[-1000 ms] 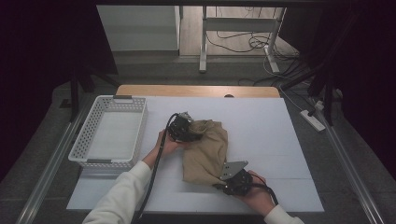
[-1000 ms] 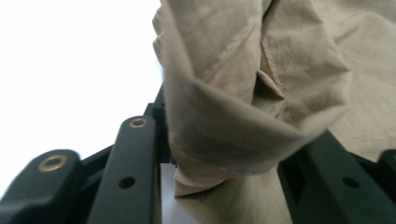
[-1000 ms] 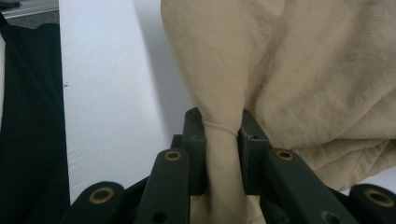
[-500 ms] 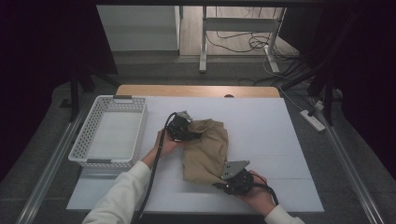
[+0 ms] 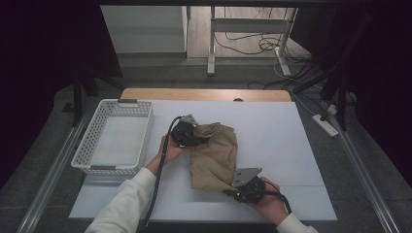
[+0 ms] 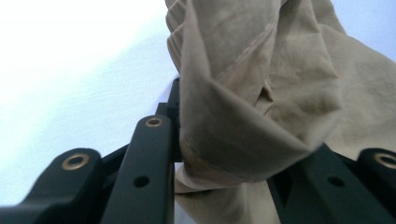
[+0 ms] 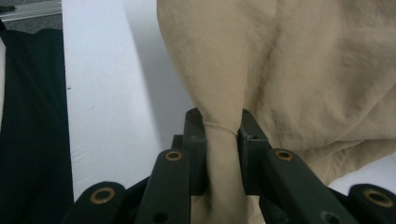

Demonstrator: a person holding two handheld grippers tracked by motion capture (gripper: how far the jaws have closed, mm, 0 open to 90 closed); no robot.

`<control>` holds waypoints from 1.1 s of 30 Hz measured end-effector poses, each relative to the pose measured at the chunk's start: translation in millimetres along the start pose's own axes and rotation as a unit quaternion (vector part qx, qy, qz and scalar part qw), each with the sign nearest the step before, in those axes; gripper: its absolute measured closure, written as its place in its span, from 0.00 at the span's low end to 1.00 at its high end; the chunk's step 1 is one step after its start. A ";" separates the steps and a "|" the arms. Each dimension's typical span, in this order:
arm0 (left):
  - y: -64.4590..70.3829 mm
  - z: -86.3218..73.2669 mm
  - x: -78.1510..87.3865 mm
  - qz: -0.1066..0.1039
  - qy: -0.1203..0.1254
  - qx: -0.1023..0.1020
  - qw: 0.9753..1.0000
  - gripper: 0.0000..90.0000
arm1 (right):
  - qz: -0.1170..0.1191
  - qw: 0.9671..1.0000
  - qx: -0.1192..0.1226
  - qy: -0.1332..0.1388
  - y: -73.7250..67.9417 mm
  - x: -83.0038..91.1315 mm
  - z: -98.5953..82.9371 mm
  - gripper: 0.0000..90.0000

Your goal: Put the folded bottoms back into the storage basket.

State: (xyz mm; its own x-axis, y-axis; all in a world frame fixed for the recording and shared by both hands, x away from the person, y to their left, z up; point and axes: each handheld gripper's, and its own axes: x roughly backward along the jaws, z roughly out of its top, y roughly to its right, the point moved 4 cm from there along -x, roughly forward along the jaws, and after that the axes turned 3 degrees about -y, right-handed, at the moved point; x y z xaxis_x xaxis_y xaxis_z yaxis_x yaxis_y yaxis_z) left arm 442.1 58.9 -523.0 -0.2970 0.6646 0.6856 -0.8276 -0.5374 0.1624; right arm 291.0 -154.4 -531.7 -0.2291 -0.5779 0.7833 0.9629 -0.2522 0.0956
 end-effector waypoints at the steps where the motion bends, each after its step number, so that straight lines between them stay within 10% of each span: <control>1: 0.8 0.0 2.2 0.000 0.002 0.000 1.000 0.78 | -0.001 1.000 0.001 0.003 0.0 0.4 0.3 0.85; 33: 13.9 2.7 36.9 -0.003 0.019 -0.001 1.000 0.78 | -0.009 0.999 0.020 0.047 -9.0 11.1 12.4 0.85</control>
State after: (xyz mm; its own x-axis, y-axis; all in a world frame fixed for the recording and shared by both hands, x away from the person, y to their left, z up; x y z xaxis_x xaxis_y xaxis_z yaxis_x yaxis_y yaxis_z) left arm 420.9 74.6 -493.5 -0.3102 0.6861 0.6580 -0.8303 -0.5327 0.1640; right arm 281.5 -148.9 -516.2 -0.2569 -0.6441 0.7205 0.9631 -0.2324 0.1357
